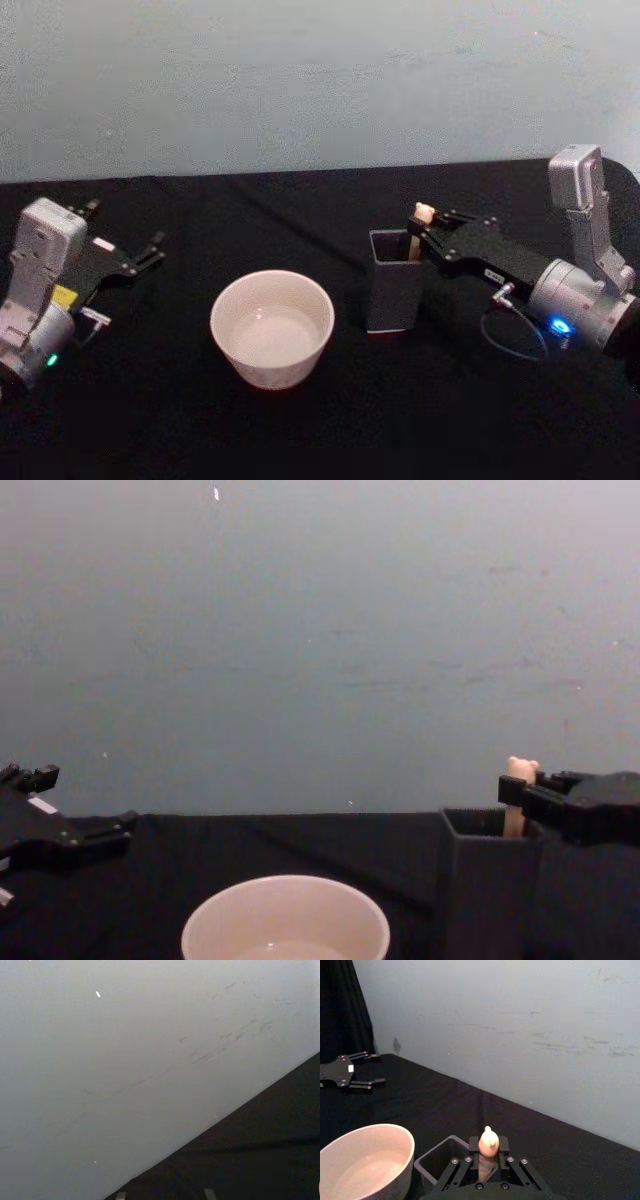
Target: Pick up the stirring spoon with one hand, stir inside the cup, then place it back in its original position.
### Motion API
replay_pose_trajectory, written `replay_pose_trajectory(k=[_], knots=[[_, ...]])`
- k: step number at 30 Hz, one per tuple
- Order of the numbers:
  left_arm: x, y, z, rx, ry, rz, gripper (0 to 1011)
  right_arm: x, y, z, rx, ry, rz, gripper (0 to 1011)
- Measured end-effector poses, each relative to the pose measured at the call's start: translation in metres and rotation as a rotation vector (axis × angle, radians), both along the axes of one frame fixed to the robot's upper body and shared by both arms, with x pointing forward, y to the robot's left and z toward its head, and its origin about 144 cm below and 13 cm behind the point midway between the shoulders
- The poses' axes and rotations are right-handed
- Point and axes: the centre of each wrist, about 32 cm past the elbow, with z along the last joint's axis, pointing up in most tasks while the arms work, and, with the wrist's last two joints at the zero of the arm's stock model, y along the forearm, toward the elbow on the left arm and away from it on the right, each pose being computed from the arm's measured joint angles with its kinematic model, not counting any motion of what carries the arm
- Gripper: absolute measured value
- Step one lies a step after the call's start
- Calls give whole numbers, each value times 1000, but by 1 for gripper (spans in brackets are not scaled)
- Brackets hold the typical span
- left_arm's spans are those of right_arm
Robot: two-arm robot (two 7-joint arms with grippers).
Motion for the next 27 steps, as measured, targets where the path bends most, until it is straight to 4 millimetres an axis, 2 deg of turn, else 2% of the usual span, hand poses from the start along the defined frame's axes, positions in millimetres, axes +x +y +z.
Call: replay_pose_trajectory(k=[20,27], knots=[[0,0,0,0,0,0,1001,-4,-9,19,54,20,30,214],[0,0,0,0,0,0,1001,-4,-12,35,109,-10,20,214]])
